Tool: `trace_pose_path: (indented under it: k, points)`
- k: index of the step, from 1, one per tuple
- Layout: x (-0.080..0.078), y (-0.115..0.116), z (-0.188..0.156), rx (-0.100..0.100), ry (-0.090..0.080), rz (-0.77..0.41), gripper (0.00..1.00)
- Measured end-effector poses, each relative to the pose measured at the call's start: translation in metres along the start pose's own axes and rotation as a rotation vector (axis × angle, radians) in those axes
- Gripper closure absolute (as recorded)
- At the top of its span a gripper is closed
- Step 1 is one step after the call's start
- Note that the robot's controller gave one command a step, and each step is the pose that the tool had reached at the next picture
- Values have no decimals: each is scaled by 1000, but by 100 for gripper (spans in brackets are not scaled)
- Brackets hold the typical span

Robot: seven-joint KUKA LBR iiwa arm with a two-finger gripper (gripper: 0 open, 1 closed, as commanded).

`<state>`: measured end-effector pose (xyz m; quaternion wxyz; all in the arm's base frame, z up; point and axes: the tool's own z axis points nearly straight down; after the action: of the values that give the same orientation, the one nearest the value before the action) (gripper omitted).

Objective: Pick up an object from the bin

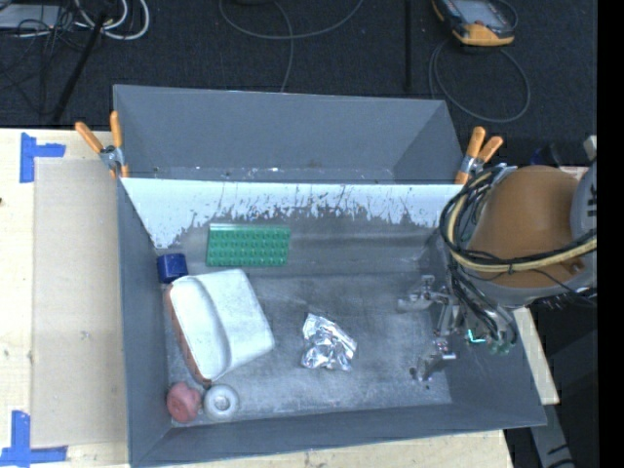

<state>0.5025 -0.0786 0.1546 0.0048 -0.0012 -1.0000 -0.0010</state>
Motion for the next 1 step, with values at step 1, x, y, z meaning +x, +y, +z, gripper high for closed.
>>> trace_pose_path:
  k: [1]
  points:
    - [-44, 96, 83, 5, -9, -83, 0]
